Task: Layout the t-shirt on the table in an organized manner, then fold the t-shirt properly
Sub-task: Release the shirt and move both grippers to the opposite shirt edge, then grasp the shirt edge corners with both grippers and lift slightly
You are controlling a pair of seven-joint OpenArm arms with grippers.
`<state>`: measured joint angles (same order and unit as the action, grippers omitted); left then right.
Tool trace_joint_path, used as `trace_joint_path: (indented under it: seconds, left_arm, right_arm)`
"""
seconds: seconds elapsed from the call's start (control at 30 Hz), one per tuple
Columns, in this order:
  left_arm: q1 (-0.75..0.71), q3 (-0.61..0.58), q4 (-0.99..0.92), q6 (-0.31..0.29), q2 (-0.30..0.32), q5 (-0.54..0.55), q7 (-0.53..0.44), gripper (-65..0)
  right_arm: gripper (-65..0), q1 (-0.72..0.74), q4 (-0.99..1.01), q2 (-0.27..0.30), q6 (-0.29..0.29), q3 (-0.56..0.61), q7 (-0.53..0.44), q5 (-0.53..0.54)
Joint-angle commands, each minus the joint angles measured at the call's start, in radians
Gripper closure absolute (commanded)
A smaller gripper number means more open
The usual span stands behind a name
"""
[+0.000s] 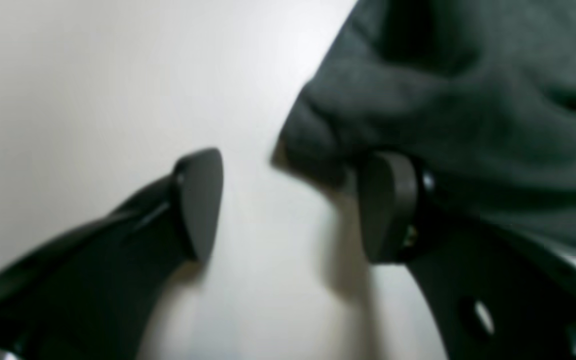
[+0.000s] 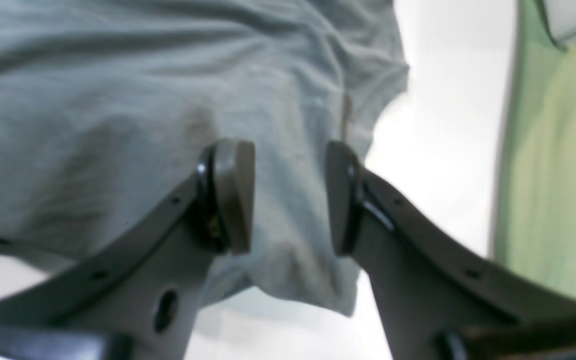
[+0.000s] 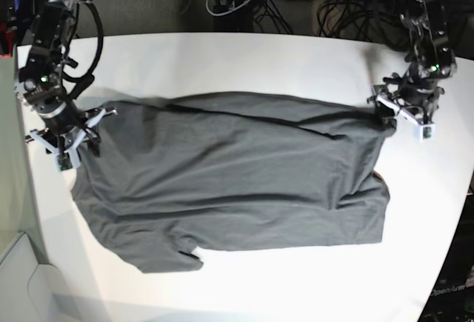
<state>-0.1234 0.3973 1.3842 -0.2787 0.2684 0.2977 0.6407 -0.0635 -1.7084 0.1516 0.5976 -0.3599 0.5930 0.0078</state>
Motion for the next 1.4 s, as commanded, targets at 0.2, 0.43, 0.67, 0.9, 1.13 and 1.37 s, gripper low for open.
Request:
trace_joint_path:
  seconds: [0.2, 0.43, 0.67, 0.9, 1.13, 1.37]
  left_arm:
    - [0.058, -0.031, -0.024, -0.003, -0.018, -0.045, -0.032, -41.3]
    - [0.066, -0.071, -0.024, -0.004, -0.018, -0.045, -0.106, -23.6]
    - [0.064, -0.085, 0.027, -0.003, -0.019, -0.035, -0.089, -0.1]
    - [0.064, -0.038, 0.163, -0.001, -0.019, -0.033, 0.005, -0.4]
    - [0.066, 0.018, 0.185, -0.003, -0.019, -0.033, 0.028, -0.4]
    - [0.063, 0.042, 0.185, -0.003, -0.018, -0.033, 0.029, -0.4]
  right_arm:
    - [-25.2, -0.005, -0.020, 0.013, -0.003, -0.092, -0.020, 0.011]
    - [-25.2, -0.075, -0.017, 0.010, -0.003, -0.136, -0.020, 0.013]
    - [-25.4, -0.135, -0.020, -0.002, 0.092, -0.141, -0.021, 0.011]
    - [-25.6, -0.161, 0.003, -0.002, 0.101, -0.204, -0.025, 0.008]
    - [-25.6, -0.114, 0.169, 0.050, 0.101, -0.236, -0.032, 0.008]
    - [-25.7, -0.045, 0.235, 0.076, 0.101, -0.199, -0.032, 0.010]
